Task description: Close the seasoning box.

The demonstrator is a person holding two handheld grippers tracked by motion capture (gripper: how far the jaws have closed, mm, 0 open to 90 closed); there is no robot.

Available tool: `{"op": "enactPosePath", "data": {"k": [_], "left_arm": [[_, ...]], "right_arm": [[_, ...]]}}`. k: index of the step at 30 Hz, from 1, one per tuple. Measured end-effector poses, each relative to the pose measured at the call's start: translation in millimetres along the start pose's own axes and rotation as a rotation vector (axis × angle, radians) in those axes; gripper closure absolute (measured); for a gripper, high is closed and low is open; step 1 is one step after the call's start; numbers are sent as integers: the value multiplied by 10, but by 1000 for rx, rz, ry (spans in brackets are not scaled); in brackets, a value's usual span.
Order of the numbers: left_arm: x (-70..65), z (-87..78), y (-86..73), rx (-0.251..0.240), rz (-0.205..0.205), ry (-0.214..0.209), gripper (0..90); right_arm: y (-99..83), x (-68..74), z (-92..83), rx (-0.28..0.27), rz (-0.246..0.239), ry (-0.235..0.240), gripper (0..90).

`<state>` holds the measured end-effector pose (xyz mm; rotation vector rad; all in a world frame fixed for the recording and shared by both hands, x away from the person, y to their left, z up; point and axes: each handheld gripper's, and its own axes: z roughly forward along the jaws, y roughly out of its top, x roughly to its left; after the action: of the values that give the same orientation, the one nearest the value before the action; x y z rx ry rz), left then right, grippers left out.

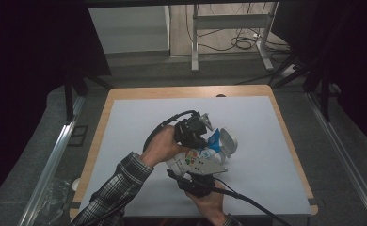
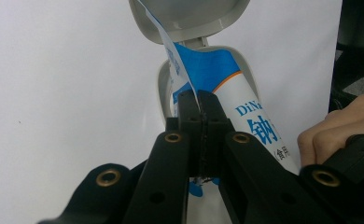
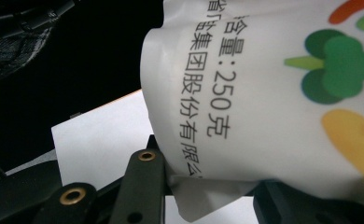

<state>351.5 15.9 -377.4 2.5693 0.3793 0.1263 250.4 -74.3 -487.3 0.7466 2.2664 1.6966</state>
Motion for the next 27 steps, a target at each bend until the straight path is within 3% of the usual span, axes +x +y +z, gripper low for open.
{"op": "enactPosePath", "data": {"k": [27], "left_arm": [[6, 5, 17, 9, -1, -3, 900]], "right_arm": [[26, 5, -6, -4, -6, -3, 712]]}}
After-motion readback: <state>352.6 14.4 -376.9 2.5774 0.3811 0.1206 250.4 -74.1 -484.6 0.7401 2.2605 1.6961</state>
